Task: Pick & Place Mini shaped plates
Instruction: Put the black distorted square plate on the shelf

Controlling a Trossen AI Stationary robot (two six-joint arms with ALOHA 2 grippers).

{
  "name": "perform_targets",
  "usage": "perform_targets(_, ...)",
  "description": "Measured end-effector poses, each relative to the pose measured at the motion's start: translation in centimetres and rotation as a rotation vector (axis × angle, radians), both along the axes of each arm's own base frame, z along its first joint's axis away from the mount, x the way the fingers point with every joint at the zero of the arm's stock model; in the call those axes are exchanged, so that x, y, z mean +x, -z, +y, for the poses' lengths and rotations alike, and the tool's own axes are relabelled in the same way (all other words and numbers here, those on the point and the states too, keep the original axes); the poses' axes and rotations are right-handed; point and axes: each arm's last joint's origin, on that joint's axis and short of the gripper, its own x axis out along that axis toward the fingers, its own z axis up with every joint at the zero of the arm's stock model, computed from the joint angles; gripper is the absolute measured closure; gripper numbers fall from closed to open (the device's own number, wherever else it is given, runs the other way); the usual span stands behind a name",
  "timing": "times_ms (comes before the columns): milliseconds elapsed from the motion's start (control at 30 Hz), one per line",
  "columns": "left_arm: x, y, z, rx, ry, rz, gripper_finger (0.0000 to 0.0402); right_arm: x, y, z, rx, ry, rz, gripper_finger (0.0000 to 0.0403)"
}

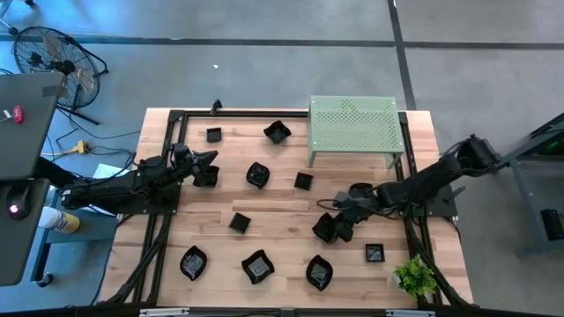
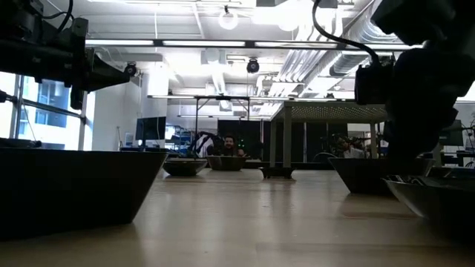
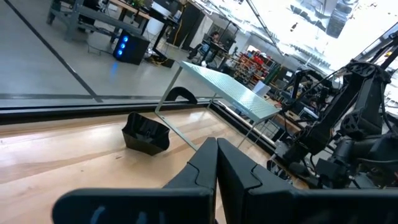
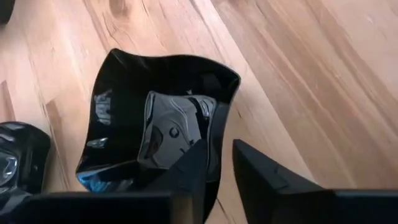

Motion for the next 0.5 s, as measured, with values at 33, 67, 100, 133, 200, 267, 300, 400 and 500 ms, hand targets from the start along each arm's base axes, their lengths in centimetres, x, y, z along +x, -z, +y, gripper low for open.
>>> perform_targets(33, 0.0, 0.0, 0.0, 0.000, 0.000, 0.000, 0.0401, 0.0, 0.0, 0.0, 0.000, -0.001, -0.004, 0.0355)
perform_targets(67, 0.0, 0.0, 0.0, 0.000, 0.000, 0.000, 0.0401, 0.1, 0.0, 0.0, 0.000, 0.001, -0.009, 0.0367)
perform_targets(100, 0.0, 0.0, 0.0, 0.000, 0.000, 0.000, 0.0401, 0.1, -0.1, 0.0, 0.000, 0.002, -0.016, 0.0378)
perform_targets(133, 0.0, 0.0, 0.0, 0.000, 0.000, 0.000, 0.0401, 0.1, -0.3, 0.0, 0.000, 0.003, -0.023, 0.0389)
perform_targets(200, 0.0, 0.0, 0.0, 0.000, 0.000, 0.001, 0.0401, 0.1, -0.5, 0.0, 0.001, 0.006, -0.037, 0.0398)
perform_targets(267, 0.0, 0.0, 0.0, 0.000, 0.000, 0.001, 0.0401, 0.0, -0.8, -0.1, 0.013, 0.018, -0.049, 0.0395)
perform_targets(300, 0.0, 0.0, 0.0, 0.000, 0.000, 0.001, 0.0401, 0.0, -1.0, -0.1, 0.021, 0.025, -0.056, 0.0393)
perform_targets(400, 0.0, 0.0, 0.0, 0.021, -0.001, 0.015, 0.0401, -0.1, -1.7, -0.1, 0.046, 0.034, -0.081, 0.0397)
perform_targets(500, 0.0, 0.1, 0.0, 0.036, -0.008, 0.024, 0.0401, -0.4, -2.7, -0.2, 0.080, 0.051, -0.124, 0.0399)
